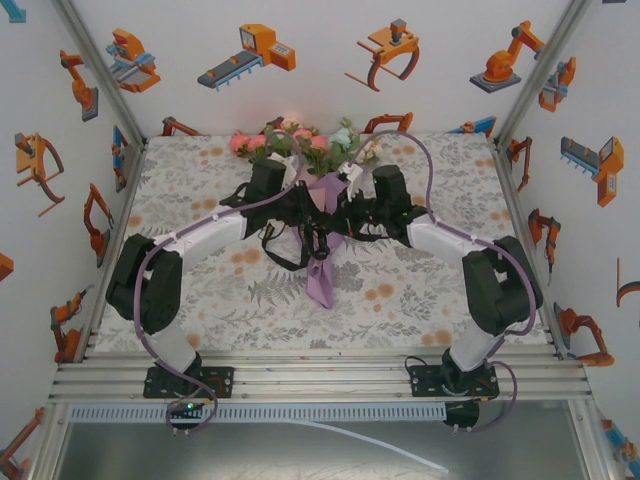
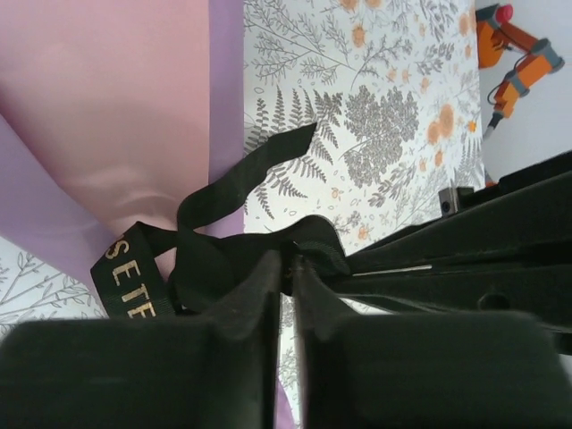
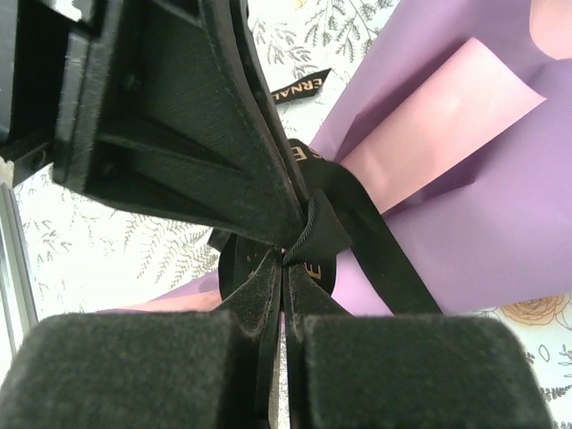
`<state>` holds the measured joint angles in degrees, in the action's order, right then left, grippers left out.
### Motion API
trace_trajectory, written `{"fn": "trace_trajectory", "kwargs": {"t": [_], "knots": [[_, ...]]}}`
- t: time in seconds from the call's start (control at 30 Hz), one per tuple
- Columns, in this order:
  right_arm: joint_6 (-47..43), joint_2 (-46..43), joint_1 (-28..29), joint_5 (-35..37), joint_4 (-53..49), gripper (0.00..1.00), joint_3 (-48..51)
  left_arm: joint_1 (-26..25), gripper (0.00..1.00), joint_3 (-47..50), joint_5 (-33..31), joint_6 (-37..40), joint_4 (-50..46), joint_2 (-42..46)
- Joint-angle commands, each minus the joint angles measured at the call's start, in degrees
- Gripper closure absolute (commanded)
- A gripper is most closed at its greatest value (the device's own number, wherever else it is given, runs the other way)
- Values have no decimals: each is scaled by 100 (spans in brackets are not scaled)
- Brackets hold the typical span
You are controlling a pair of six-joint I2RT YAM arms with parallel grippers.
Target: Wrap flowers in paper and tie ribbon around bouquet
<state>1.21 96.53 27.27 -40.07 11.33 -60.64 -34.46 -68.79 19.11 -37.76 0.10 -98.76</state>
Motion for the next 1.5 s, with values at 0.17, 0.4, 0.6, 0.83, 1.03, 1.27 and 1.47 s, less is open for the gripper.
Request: {"fn": "trace_trajectory", "kwargs": {"t": [0.17, 0.4, 0.6, 0.83, 1.03, 1.27, 1.47], "knots": [[-9, -215, 51, 340, 33, 62, -104, 1, 100, 180, -123, -232, 209, 325], [725, -978, 66, 1227, 123, 42, 618, 62, 100, 371, -592, -491, 326, 524], [1865, -1374, 532, 2185, 912, 42, 1536, 88, 100, 428, -687, -590, 378, 501], [2133, -744, 1069, 2483, 1425, 46, 1536, 88, 100, 434, -738, -636, 350, 505], [1935, -504, 1099, 2496, 1197, 54, 1480, 97, 100, 463, -796, -672, 359, 559], [1845, -571, 1105, 2470, 1125, 72, 1606, 123, 100, 487, -854, -655, 385, 619], [1640, -873, 1105, 2628, 741, 82, 1418, 176, 100, 588, -1046, -549, 281, 766]]}}
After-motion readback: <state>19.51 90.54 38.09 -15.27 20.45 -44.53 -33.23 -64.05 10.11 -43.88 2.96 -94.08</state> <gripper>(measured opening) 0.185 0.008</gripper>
